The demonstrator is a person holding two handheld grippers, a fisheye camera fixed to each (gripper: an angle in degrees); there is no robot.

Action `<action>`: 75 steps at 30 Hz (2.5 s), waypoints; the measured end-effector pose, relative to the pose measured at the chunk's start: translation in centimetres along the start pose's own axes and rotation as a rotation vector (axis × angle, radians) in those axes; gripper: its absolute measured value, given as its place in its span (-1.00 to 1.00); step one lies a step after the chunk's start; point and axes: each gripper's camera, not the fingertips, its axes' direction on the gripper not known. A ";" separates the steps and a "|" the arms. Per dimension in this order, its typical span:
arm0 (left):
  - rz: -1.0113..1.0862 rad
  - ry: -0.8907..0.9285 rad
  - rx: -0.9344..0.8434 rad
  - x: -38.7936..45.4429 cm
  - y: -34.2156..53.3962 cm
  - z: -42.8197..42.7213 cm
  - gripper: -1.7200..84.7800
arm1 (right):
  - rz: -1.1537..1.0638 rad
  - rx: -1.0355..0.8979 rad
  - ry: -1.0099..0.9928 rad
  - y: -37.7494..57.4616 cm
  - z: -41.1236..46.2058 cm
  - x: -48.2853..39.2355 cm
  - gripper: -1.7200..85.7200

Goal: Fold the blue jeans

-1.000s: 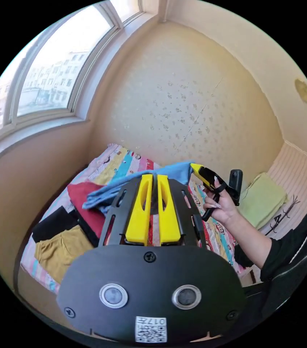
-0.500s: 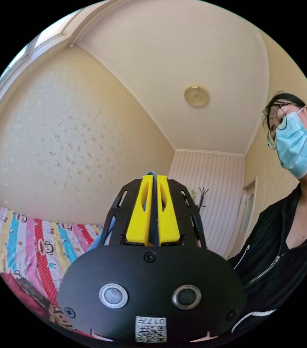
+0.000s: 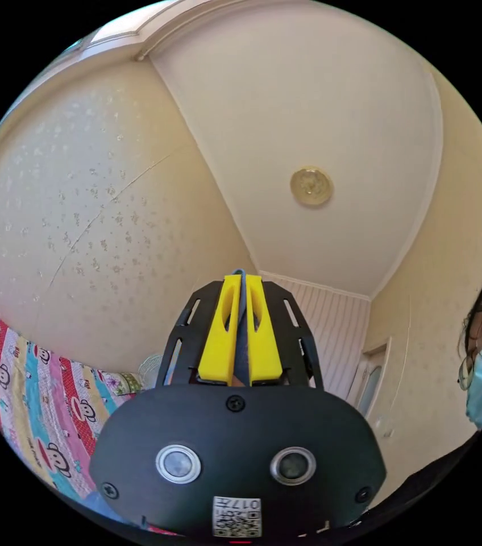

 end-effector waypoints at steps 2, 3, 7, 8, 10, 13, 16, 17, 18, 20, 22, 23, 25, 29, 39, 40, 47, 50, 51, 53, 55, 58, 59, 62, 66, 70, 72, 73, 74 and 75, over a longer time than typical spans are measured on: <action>-0.029 0.052 0.030 0.3 -0.5 2.0 -0.96 | 0.007 -0.126 0.061 0.4 0.8 0.3 -0.54; -0.031 0.070 0.049 0.5 -0.6 2.3 -0.96 | 0.042 -0.179 0.048 1.2 1.3 0.9 -0.52; 0.013 0.041 0.186 3.0 -1.7 2.9 -0.96 | 0.179 -0.128 -0.279 4.3 2.4 3.5 -0.54; 0.016 0.062 0.186 3.4 -2.3 3.3 -0.96 | 0.200 -0.115 -0.284 4.8 2.7 3.8 -0.54; 0.018 0.118 0.164 3.5 -3.0 4.1 -0.96 | 0.341 -0.146 -0.282 7.4 5.5 4.7 -0.46; 0.007 0.141 0.131 3.7 -3.8 5.0 -0.96 | 0.401 -0.227 -0.384 9.5 10.1 3.5 -0.39; 0.005 0.099 0.124 3.7 -4.4 5.0 -0.96 | 0.300 -0.116 -0.291 9.1 11.5 0.1 -0.39; -0.013 0.092 0.115 3.4 -4.8 5.0 -0.96 | 0.292 -0.067 -0.224 8.9 11.3 -0.6 -0.39; -0.023 0.088 0.107 3.1 -5.0 5.1 -0.96 | 0.274 0.033 -0.065 8.7 10.4 -1.9 -0.39; -0.035 0.061 0.095 2.3 -5.9 4.6 -0.96 | 0.166 0.150 0.101 8.2 9.0 -4.0 -0.42; -0.021 0.016 0.090 1.7 -6.7 3.7 -0.96 | 0.112 0.173 0.138 6.8 7.4 -4.6 -0.58; -0.005 -0.025 0.069 1.3 -7.5 3.1 -0.96 | 0.127 0.186 0.135 6.4 6.9 -4.3 -0.65; -0.007 -0.082 0.017 0.3 -8.3 2.3 -0.96 | 0.227 0.234 0.038 5.7 5.4 -2.2 -0.76; 0.002 -0.117 -0.195 -2.5 -8.0 2.2 -0.93 | 0.460 0.290 -0.047 6.5 3.8 1.0 -0.78; -0.220 -0.137 -0.040 -7.9 -0.8 -10.9 -0.84 | 0.606 0.248 0.067 8.0 0.9 5.0 -0.79; -0.164 -0.133 0.134 -6.2 -0.7 -12.8 -0.84 | 0.601 0.243 0.030 8.0 0.9 5.6 -0.79; 0.532 0.095 -0.492 11.3 -4.6 1.0 -0.67 | 0.513 -0.131 -0.099 4.9 7.5 4.5 -0.79; 1.049 -0.109 -0.534 21.1 -0.4 4.1 -0.64 | 0.519 -0.333 -0.129 4.2 11.3 3.2 -0.78; 1.146 -0.123 -0.538 22.7 0.7 4.5 -0.65 | 0.513 -0.395 -0.111 4.2 12.4 2.6 -0.78; 1.341 -0.181 -0.568 26.6 3.6 6.2 -0.69 | 0.474 -0.472 -0.097 4.2 14.0 1.6 -0.78; 1.353 -0.250 -0.578 27.8 4.5 7.5 -0.70 | 0.481 -0.512 -0.132 4.3 15.4 1.1 -0.78; 1.373 -0.373 -0.494 29.0 4.8 7.9 -0.74 | 0.533 -0.507 -0.156 4.8 15.9 1.4 -0.78; 1.378 -0.399 -0.468 29.5 4.6 7.9 -0.74 | 0.536 -0.510 -0.173 4.9 16.0 1.5 -0.78; 1.383 -0.388 -0.489 30.5 3.9 8.1 -0.79 | 0.529 -0.549 -0.233 5.1 16.5 1.8 -0.78; 1.312 -0.402 -0.466 30.8 2.1 8.0 -0.87 | 0.507 -0.576 -0.221 5.5 16.4 1.6 -0.75; 0.995 -0.282 -0.450 28.5 -3.2 7.3 -0.90 | 0.526 -0.548 -0.225 7.2 15.0 1.8 -0.69; 0.868 -0.259 -0.463 26.7 -5.2 7.4 -0.91 | 0.552 -0.509 -0.237 8.1 13.9 2.0 -0.66; 0.815 -0.251 -0.473 25.6 -6.3 7.6 -0.91 | 0.555 -0.466 -0.244 8.7 12.7 1.9 -0.66; 0.790 -0.237 -0.488 24.7 -7.1 7.8 -0.91 | 0.550 -0.436 -0.243 9.0 12.0 1.9 -0.65; 0.789 -0.230 -0.495 24.4 -7.4 7.9 -0.91 | 0.531 -0.372 -0.226 9.7 10.3 1.5 -0.66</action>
